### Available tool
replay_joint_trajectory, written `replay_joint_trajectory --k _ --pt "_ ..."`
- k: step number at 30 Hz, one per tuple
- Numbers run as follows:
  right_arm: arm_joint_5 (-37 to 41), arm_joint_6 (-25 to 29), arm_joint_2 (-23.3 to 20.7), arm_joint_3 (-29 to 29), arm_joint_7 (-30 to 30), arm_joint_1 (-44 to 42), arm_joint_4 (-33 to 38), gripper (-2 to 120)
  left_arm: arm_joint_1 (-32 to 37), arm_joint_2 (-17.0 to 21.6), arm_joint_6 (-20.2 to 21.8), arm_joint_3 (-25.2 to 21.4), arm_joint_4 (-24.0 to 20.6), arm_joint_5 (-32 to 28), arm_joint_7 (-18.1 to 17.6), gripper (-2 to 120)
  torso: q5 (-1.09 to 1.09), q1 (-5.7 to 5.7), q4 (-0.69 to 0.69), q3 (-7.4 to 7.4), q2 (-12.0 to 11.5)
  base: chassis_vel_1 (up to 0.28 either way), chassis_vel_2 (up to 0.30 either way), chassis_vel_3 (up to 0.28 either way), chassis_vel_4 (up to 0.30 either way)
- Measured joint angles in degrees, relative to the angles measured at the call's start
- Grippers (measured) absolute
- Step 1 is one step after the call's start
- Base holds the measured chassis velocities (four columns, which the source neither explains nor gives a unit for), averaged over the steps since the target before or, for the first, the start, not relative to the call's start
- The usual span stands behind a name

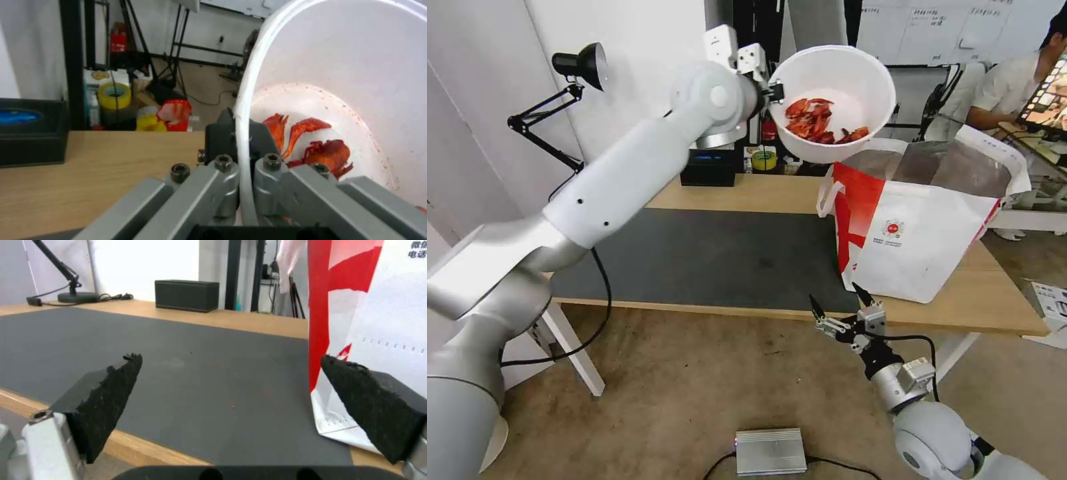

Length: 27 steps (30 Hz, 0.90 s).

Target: Pick up the trash from the table and place it into the takeout bag.

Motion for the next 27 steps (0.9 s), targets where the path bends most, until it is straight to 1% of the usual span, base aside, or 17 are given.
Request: replay_joint_trajectory --k 3,4,7,9,12,13,16,17,20,27 --pt "0.0 0.0 0.0 0.0 0.0 0.0 0.0 100 -1.0 -2.4 -0.4 1.4 1.7 0.1 -0.3 0 0.0 0.0 0.0 0.0 0.0 0.0 0.0 0.0 0.0" --pt "0.0 0.0 0.0 0.0 0.0 0.0 0.0 100 -1.0 -2.4 -0.4 1.4 1.7 0.1 -0.3 0 0.0 0.0 0.0 0.0 0.0 0.0 0.0 0.0 0.0" --pt "0.0 0.0 0.0 0.0 0.0 0.0 0.0 100 -1.6 -5.5 -0.6 2.0 3.6 0.4 -1.3 0 0.0 0.0 -0.01 0.0 0.0 0.0 0.0 0.0 0.0" --pt "0.0 0.0 0.0 0.0 0.0 0.0 0.0 100 -1.6 -6.0 -0.7 2.0 3.9 0.5 -1.5 0 0.0 0.0 -0.01 0.0 0.0 0.0 0.0 0.0 0.0" --pt "0.0 0.0 0.0 0.0 0.0 0.0 0.0 100 -1.8 -9.4 -1.2 2.4 6.2 1.3 -2.8 0 0.0 0.0 -0.01 0.0 0.0 0.0 0.0 0.0 0.0" --pt "0.0 0.0 0.0 0.0 0.0 0.0 0.0 100 -1.8 -9.4 -1.2 2.4 6.2 1.3 -2.8 0 0.0 0.0 -0.01 0.0 0.0 0.0 0.0 0.0 0.0" --pt "0.0 0.0 0.0 0.0 0.0 0.0 0.0 100 -1.7 -11.5 -1.6 2.8 7.7 2.1 -3.6 0 0.01 0.0 -0.01 0.0 0.0 0.0 0.0 0.0 0.0" --pt "0.0 0.0 0.0 0.0 0.0 0.0 0.0 100 -1.7 -11.5 -1.6 2.8 7.7 2.1 -3.6 0 0.01 0.0 -0.01 0.0 0.0 0.0 0.0 0.0 0.0" --pt "0.0 0.0 0.0 0.0 0.0 0.0 0.0 100 -0.9 -13.3 -2.0 3.4 9.0 3.0 -4.4 0 0.0 0.0 0.0 0.0 0.0 0.0 0.0 0.0 0.0" --pt "0.0 0.0 0.0 0.0 0.0 0.0 0.0 100 0.4 -15.5 -2.6 3.8 10.9 4.5 -4.6 0 0.0 0.0 0.0 0.0 0.0 0.0 0.0 0.0 0.0"
